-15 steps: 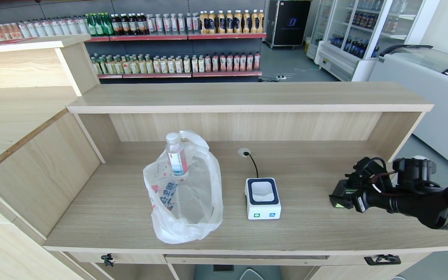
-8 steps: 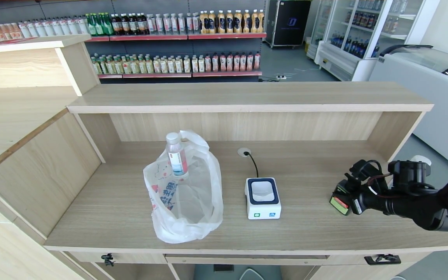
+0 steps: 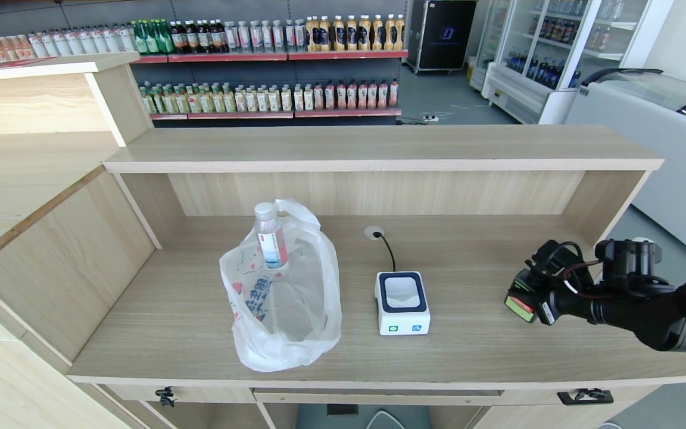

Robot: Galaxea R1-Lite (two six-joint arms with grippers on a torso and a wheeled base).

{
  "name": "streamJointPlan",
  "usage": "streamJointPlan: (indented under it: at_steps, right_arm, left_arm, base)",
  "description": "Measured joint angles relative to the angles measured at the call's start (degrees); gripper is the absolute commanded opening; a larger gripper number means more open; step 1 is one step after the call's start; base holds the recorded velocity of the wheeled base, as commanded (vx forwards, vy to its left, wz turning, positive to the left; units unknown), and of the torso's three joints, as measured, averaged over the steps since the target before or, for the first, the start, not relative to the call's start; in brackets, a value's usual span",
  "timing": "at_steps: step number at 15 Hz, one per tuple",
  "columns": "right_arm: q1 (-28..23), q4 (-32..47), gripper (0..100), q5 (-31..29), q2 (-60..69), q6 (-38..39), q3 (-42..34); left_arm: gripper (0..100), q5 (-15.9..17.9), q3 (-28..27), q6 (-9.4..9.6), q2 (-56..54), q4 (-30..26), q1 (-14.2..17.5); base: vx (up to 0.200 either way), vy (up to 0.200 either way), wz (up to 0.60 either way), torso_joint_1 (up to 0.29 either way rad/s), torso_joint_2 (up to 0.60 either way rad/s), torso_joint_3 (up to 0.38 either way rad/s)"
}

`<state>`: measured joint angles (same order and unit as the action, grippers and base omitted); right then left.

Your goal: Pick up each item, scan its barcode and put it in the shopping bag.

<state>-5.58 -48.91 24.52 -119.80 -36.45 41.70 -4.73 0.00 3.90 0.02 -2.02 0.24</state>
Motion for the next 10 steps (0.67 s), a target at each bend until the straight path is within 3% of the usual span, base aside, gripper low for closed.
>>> streamJointPlan:
  at_steps: [4, 10]
  right_arm:
    - [5.36, -0.49, 0, 0.04, 15.2, -5.27, -2.16]
    - [14.48, -3.74, 0, 0.13, 32.06, -43.31, -9.55]
  left_arm:
    - [100, 0.0, 0.0, 0.0, 0.0, 0.0, 0.0]
    - [100, 0.0, 0.0, 0.01, 0.0, 0.02, 0.0]
  base:
    - [0.0, 0.0, 0.0, 0.0, 0.0, 0.0]
    - [0.0, 0.0, 0.0, 0.0, 0.0, 0.0]
